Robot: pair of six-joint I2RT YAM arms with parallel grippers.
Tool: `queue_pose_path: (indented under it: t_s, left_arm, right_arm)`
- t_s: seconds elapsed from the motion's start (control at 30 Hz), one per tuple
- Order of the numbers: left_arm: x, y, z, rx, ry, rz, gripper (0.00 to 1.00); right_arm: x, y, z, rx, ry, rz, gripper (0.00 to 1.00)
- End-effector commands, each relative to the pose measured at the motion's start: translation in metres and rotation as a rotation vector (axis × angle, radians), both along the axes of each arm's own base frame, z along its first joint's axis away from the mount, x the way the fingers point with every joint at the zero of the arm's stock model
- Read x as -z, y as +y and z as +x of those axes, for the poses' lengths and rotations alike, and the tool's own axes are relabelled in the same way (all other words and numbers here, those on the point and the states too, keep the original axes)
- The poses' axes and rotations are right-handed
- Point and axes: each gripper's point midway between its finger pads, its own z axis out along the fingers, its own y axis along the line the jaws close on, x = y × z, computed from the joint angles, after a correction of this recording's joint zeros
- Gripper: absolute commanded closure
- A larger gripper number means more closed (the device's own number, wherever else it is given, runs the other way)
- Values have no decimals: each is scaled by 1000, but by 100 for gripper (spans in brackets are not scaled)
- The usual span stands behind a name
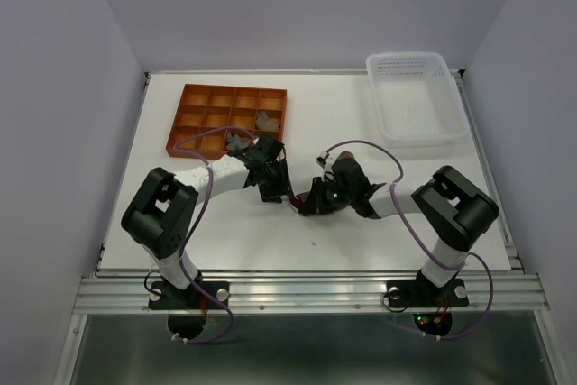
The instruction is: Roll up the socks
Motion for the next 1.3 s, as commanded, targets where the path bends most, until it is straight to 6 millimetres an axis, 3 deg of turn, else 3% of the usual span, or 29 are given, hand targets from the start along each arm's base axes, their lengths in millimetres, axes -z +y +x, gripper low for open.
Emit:
queue_pose_path:
  t_s: [0.0,0.33,0.47,1.27]
  left_arm:
    - [-20,-1,5,0,-67,-14,48]
    - [-22,4,-4,26,-82,-25,52]
    - [-15,-2,-7,62,-58,-33,56]
    - [4,-26,-2,151,-25,-53,57]
  right_arm:
    - [24,-13,-8,9,64,-69,99]
    - [25,-16,-5,22,82,-62,99]
    - [25,-16,-4,21,78,-61,99]
    - [28,-15,-7,-7,98,-52,99]
